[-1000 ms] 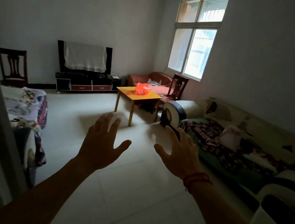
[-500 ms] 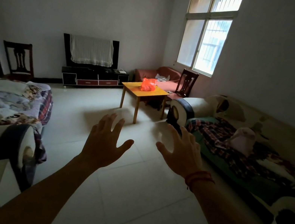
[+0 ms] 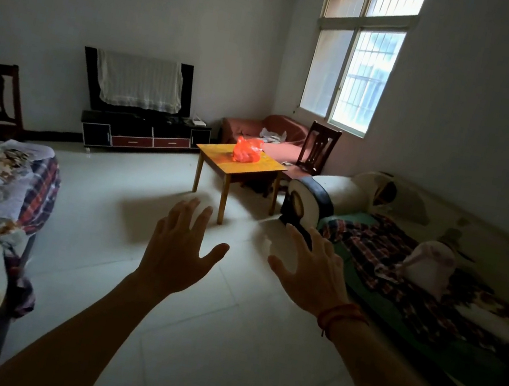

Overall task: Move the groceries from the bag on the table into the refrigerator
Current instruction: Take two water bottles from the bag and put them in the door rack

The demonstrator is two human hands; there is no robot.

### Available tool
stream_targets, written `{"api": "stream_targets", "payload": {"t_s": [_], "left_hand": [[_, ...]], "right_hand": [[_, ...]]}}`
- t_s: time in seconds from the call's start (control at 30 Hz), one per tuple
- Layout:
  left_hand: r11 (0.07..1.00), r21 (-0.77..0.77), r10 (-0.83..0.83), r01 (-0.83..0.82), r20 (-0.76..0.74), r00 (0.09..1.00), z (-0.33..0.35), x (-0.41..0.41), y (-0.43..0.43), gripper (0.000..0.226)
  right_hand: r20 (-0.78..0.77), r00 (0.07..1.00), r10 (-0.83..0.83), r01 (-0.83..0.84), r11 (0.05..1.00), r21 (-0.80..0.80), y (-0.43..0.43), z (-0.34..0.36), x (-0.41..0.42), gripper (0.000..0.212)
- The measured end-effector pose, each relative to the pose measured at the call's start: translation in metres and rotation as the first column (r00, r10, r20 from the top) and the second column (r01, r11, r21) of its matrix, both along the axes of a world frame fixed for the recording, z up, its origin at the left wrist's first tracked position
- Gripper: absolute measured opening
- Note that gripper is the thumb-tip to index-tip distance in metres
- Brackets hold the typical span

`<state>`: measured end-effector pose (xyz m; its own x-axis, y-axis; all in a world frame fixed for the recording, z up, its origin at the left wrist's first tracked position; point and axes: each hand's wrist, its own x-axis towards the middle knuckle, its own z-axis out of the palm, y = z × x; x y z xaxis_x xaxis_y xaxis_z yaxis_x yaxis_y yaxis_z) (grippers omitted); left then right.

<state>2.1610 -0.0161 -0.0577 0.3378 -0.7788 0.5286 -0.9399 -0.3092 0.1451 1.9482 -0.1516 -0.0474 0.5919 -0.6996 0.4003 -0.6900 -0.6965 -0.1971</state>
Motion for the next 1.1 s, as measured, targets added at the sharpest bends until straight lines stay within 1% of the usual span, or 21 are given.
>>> {"api": "stream_targets", "payload": {"t_s": [0.13, 0.4, 0.57, 0.67, 0.87, 1.1], "left_hand": [[1.0, 0.013, -0.026, 0.026, -0.007, 1.0, 0.001, 0.041, -0.068, 0.08], [0.997, 0.04, -0.071, 0.072, -0.01, 0.997, -0.005, 0.094, -0.192, 0.081], [0.994, 0.059, -0.087, 0.087, -0.01, 0.996, -0.011, 0.128, -0.283, 0.081], [0.995, 0.068, -0.067, 0.067, 0.0, 0.998, -0.007, 0.145, -0.344, 0.083], [0.997, 0.065, -0.041, 0.04, 0.015, 0.999, 0.016, 0.183, -0.464, 0.083], [0.997, 0.072, -0.018, 0.018, 0.004, 1.0, 0.015, 0.241, -0.577, 0.083]], "right_hand": [[-0.018, 0.999, -0.031, 0.031, 0.999, 0.012, -0.063, 0.001, 0.038, 0.073], [0.008, 0.998, -0.065, 0.065, 0.998, 0.017, -0.182, -0.003, 0.088, 0.077], [-0.017, 0.997, -0.078, 0.078, 0.997, 0.013, -0.277, -0.014, 0.122, 0.083], [0.001, 0.998, -0.062, 0.061, 0.998, 0.021, -0.342, -0.013, 0.142, 0.084], [-0.017, 1.0, -0.02, 0.021, 1.0, 0.018, -0.469, 0.002, 0.191, 0.083], [-0.057, 0.998, 0.03, -0.029, 0.999, 0.02, -0.581, 0.002, 0.253, 0.087]]}}
